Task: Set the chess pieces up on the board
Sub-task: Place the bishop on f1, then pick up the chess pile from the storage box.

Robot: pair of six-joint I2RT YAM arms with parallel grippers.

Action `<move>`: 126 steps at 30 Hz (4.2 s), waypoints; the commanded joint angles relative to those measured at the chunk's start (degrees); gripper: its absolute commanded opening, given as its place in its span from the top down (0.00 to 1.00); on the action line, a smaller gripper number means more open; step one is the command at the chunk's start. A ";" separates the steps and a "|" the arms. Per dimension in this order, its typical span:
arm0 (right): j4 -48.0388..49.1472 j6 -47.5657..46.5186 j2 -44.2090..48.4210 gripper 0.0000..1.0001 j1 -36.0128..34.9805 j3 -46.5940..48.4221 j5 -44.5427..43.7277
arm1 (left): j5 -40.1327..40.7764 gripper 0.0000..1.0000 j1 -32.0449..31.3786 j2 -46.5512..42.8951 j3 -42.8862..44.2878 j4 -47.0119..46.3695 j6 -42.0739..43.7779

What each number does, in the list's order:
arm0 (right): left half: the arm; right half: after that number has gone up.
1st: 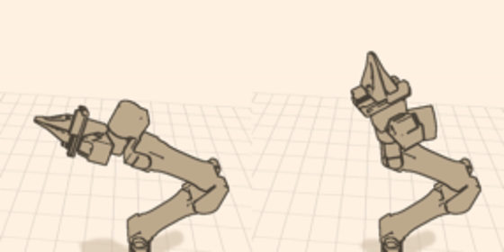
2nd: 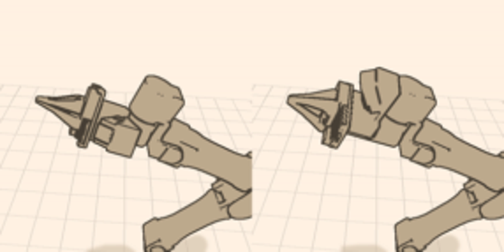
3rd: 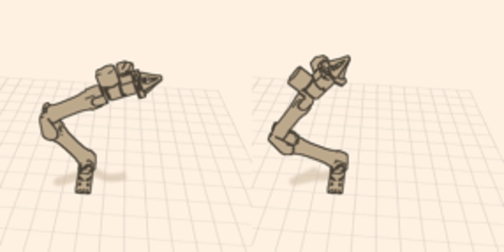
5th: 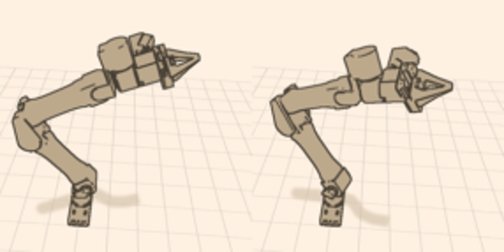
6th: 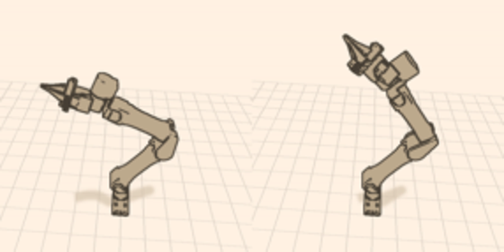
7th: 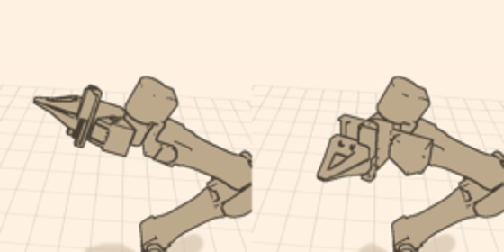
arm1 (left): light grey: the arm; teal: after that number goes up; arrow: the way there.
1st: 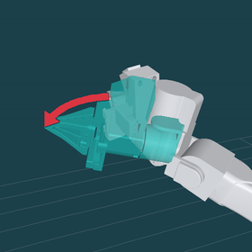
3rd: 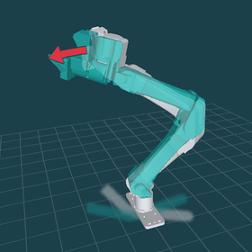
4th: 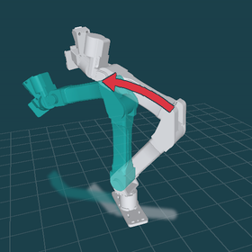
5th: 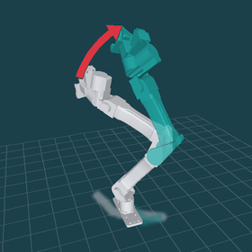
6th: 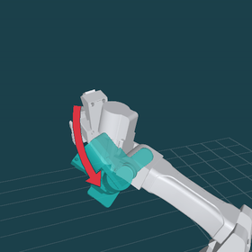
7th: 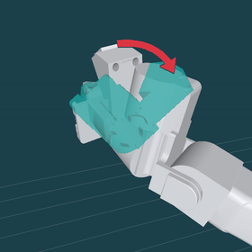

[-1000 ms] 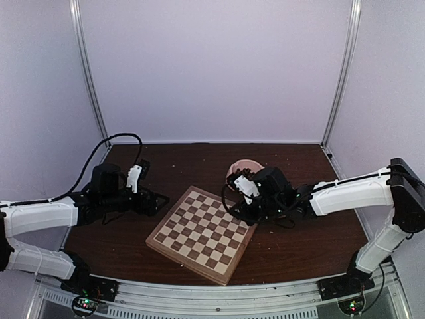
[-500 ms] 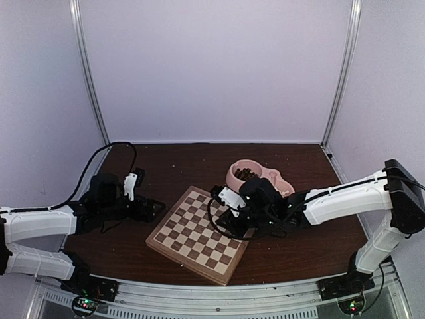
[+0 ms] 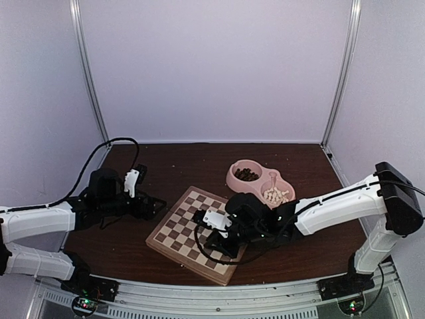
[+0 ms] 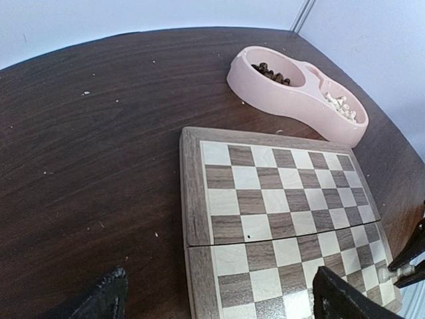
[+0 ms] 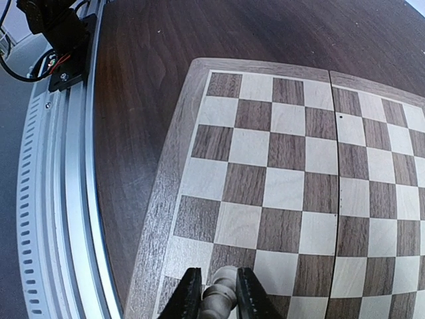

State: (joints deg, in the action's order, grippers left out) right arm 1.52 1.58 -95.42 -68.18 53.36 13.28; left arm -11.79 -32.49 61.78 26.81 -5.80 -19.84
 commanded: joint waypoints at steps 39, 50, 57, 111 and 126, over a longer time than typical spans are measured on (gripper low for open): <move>-10.46 -3.78 -9.09 0.79 -3.60 10.48 3.06 | -0.10 0.02 -0.38 -2.50 1.58 1.14 2.30; -10.60 -3.87 -10.10 0.80 -3.63 11.47 3.64 | -0.18 0.02 -0.38 -2.63 1.58 1.06 2.26; -10.58 -3.95 -10.40 0.79 -3.63 11.83 3.66 | -0.35 0.02 -0.43 -2.37 1.58 0.82 2.26; -6.41 15.63 17.09 0.57 19.35 -7.60 -37.86 | -0.49 0.02 -0.47 -2.45 1.59 1.23 1.69; -14.66 23.41 10.64 0.60 32.61 -4.42 -29.89 | -1.53 0.03 -0.56 -1.47 1.93 0.79 0.77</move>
State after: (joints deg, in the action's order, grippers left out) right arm -10.68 23.24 -82.96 -36.25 46.46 -18.22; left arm -12.29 -32.73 59.83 26.85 -3.27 -18.57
